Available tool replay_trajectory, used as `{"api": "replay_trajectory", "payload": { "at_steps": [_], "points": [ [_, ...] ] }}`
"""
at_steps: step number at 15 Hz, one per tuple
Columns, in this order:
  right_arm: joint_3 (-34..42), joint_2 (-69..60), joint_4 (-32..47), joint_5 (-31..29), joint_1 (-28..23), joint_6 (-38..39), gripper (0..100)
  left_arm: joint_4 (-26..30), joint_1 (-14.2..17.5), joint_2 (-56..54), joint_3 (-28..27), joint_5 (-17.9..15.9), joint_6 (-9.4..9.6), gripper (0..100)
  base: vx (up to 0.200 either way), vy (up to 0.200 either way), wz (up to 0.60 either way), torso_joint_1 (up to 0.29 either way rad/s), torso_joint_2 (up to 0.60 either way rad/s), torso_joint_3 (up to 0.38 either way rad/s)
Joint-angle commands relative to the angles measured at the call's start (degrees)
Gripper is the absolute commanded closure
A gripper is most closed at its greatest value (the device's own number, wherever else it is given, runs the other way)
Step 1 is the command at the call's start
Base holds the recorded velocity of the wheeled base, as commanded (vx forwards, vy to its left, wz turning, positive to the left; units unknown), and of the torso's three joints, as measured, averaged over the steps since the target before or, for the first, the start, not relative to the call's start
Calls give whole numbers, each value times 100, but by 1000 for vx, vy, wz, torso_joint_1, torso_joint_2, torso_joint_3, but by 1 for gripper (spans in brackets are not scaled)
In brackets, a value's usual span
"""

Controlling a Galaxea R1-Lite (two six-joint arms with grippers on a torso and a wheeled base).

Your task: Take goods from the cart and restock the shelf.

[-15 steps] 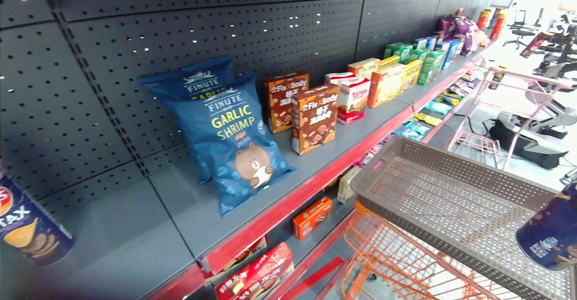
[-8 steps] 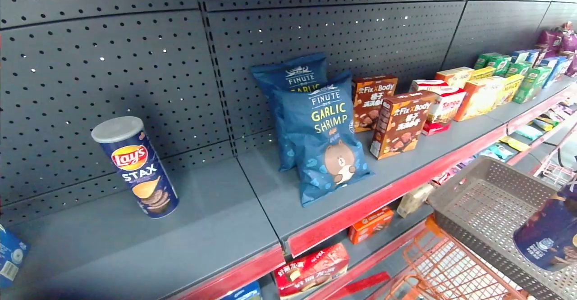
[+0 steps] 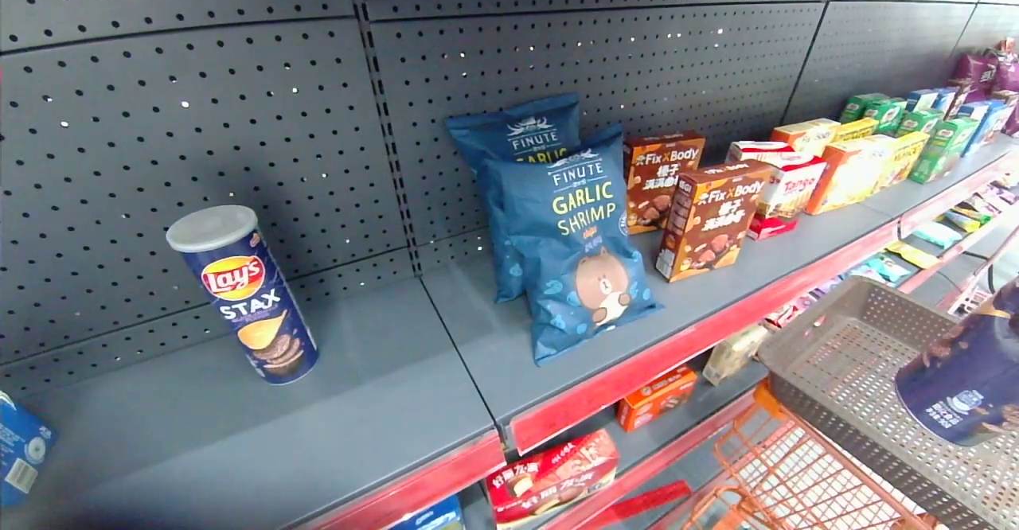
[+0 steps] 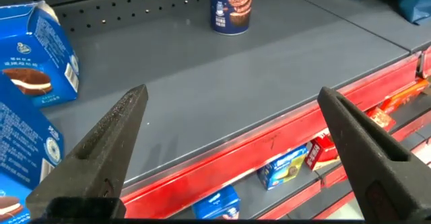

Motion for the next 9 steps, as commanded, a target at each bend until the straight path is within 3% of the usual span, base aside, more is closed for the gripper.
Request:
{"api": "replay_trajectory", "payload": {
  "at_steps": [1,7,9],
  "points": [
    [-94,177,12,-156,2,-31,100,0,3,-2,0,-5,-1,0,0,0,0,0,0,0],
    [-112,133,241,-561,-200,-198,100,0,3,-2,0,-13,-1,0,0,0,0,0,0,0],
    [-147,142,267,-570,-182,-206,100,0,3,-2,0,-5,-10,0,0,0,600,0,2,2]
  ]
}}
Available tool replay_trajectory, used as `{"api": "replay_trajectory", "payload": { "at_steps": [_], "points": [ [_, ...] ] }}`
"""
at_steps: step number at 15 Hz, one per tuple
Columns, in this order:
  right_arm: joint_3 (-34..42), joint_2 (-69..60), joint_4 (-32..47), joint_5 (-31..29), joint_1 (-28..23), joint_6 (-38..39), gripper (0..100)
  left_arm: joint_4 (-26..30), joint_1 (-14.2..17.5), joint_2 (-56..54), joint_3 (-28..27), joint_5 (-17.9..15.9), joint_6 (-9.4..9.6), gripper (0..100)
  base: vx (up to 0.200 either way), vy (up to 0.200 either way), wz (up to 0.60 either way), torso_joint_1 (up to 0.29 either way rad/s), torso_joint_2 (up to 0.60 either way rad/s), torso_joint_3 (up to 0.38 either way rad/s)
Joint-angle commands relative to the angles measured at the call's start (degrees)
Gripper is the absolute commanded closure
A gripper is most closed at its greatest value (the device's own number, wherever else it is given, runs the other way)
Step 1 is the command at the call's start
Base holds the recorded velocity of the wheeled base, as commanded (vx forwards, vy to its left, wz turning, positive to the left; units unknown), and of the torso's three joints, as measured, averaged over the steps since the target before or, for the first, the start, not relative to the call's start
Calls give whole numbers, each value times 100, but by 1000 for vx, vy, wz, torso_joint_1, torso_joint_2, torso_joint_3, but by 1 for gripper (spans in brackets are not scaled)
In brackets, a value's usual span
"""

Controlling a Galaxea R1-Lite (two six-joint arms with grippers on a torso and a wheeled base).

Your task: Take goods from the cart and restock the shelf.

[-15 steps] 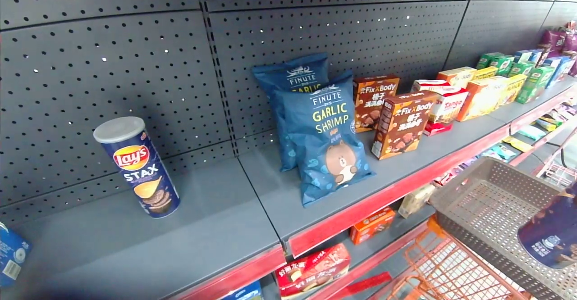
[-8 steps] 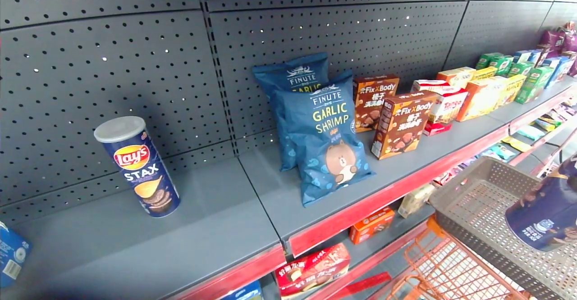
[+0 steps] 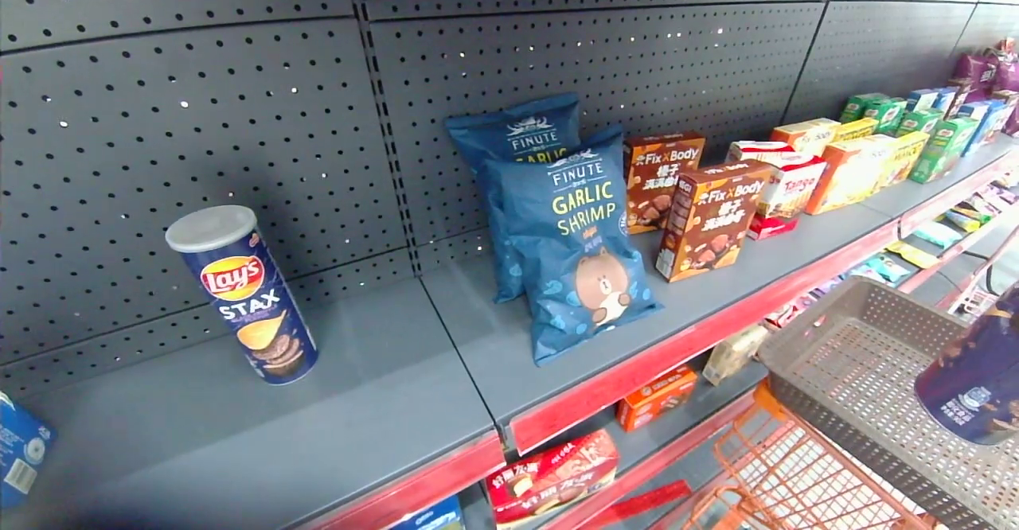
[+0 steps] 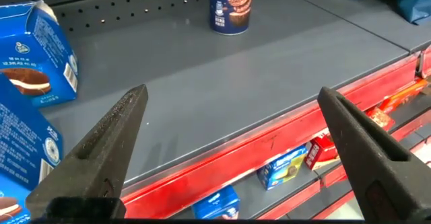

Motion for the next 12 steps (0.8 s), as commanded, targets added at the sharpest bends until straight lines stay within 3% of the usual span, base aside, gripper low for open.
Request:
{"api": "replay_trajectory", "payload": {
  "at_steps": [1,3,12],
  "points": [
    [-7,20,1,0,7,5,100,0,1,-2,0,6,-13,0,0,0,600,2,2,-2],
    [10,2,1,0,15,5,100,0,1,-2,0,6,-4,0,0,0,600,0,5,2],
    [63,-15,1,-27,-37,-39,100,0,1,-2,0,15,-13,0,0,0,67,1,0,0]
  ]
}}
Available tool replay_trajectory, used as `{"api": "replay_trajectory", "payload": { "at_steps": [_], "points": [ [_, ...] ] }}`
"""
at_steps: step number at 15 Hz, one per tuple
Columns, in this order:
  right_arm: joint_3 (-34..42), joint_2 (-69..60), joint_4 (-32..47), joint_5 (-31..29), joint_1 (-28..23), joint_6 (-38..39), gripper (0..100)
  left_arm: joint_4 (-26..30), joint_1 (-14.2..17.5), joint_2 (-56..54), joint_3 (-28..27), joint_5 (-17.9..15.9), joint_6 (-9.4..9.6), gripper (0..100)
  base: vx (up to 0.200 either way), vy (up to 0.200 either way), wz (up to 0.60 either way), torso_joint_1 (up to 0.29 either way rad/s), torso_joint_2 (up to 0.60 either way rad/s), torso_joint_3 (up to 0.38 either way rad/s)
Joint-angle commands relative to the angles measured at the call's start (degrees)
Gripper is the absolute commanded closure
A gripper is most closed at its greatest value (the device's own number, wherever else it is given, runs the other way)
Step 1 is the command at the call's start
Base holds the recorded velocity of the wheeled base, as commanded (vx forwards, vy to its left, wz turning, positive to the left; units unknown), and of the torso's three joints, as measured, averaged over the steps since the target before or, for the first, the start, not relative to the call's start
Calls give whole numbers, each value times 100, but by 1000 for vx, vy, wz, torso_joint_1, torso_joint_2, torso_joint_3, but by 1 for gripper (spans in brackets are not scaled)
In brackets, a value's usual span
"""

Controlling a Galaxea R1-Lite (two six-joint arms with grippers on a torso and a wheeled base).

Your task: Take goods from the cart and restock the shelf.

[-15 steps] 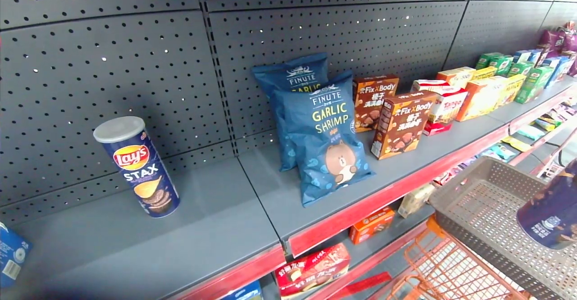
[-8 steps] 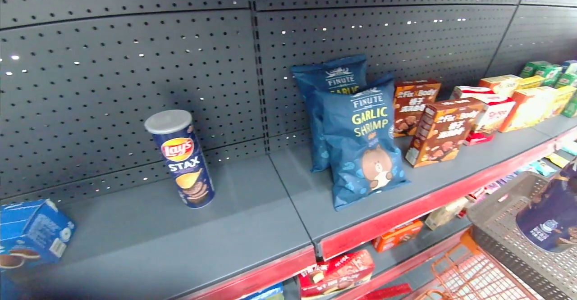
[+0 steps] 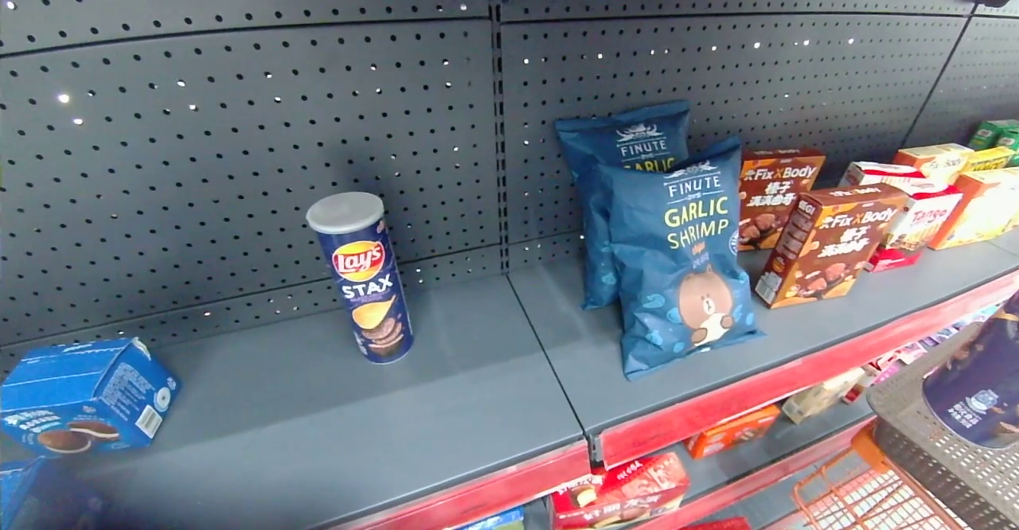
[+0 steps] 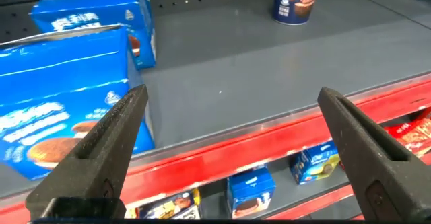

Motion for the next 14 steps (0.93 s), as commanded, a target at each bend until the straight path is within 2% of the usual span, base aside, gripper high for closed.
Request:
{"api": "replay_trajectory", "payload": {
  "at_steps": [1,6,7,14],
  "points": [
    [13,8,-1,4,-7,-7,100,2,-2,0,0,10,-7,0,0,0,0,0,0,0],
    [127,-9,8,-189,-16,-244,100,2,-2,0,0,10,-7,0,0,0,0,0,0,0],
    [145,-9,8,-198,37,-244,100,2,-2,0,0,10,2,0,0,0,600,-2,7,2],
    [198,-159,-72,-14,125,-209,100,55,-2,0,-9,-113,72,0,0,0,0,0,0,0]
  ]
}}
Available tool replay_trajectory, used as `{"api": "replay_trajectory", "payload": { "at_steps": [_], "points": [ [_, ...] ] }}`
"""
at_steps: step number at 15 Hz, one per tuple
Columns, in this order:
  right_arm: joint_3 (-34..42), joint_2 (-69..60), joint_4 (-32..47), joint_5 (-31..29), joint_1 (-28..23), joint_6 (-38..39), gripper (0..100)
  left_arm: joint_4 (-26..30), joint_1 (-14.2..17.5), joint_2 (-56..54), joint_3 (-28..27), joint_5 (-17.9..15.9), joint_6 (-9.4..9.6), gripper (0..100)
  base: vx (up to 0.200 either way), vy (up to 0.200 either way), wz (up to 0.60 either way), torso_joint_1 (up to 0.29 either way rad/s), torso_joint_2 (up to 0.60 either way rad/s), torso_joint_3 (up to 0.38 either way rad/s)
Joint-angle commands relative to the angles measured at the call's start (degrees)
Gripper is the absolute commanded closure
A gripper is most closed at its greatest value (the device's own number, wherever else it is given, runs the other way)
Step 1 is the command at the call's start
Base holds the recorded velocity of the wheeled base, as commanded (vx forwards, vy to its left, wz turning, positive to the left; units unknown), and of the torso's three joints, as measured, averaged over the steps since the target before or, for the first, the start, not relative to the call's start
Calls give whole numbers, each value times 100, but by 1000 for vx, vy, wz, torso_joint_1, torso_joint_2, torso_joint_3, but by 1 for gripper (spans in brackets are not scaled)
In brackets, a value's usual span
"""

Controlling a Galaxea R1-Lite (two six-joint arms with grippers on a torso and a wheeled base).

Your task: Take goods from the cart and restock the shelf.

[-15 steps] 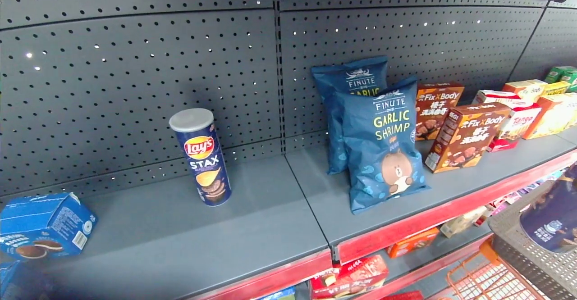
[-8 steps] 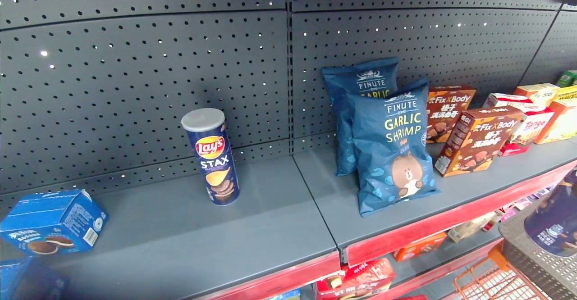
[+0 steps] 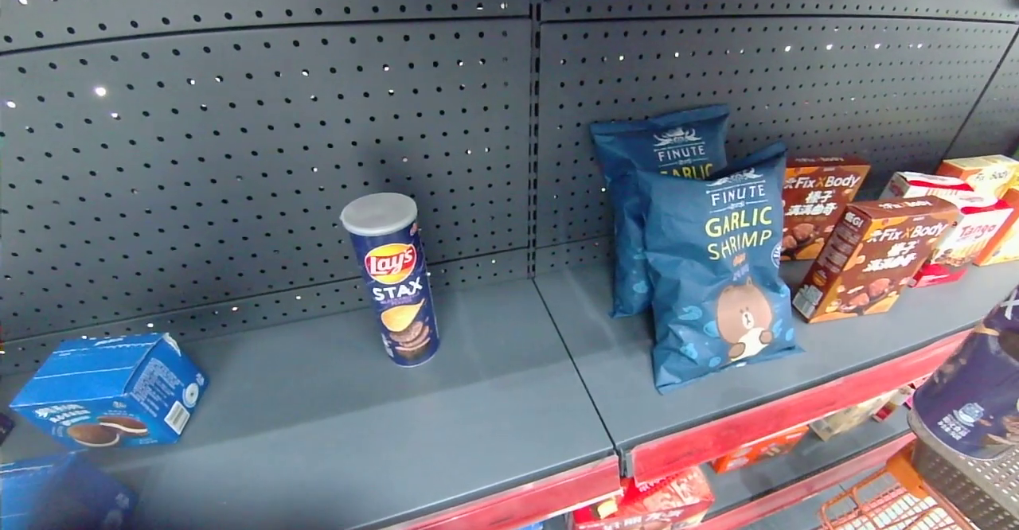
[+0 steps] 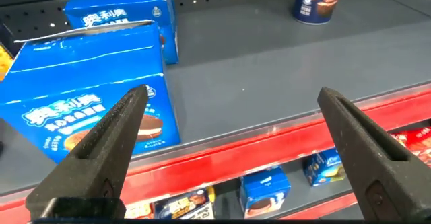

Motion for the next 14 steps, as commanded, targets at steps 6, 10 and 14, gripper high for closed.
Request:
{"api": "replay_trajectory", "payload": {
  "at_steps": [6,10,14],
  "points": [
    [32,-113,16,-31,134,-142,100,129,-210,2274,-2153,-1017,1158,0,0,0,0,0,0,0],
    [6,-51,-2,-49,99,-203,100,121,-272,4216,-3296,-2459,1149,0,0,0,0,0,0,0],
    [23,-104,-19,-49,2,-168,100,-635,-439,5464,-3015,-2881,1228,0,0,0,0,0,0,0]
  ]
}}
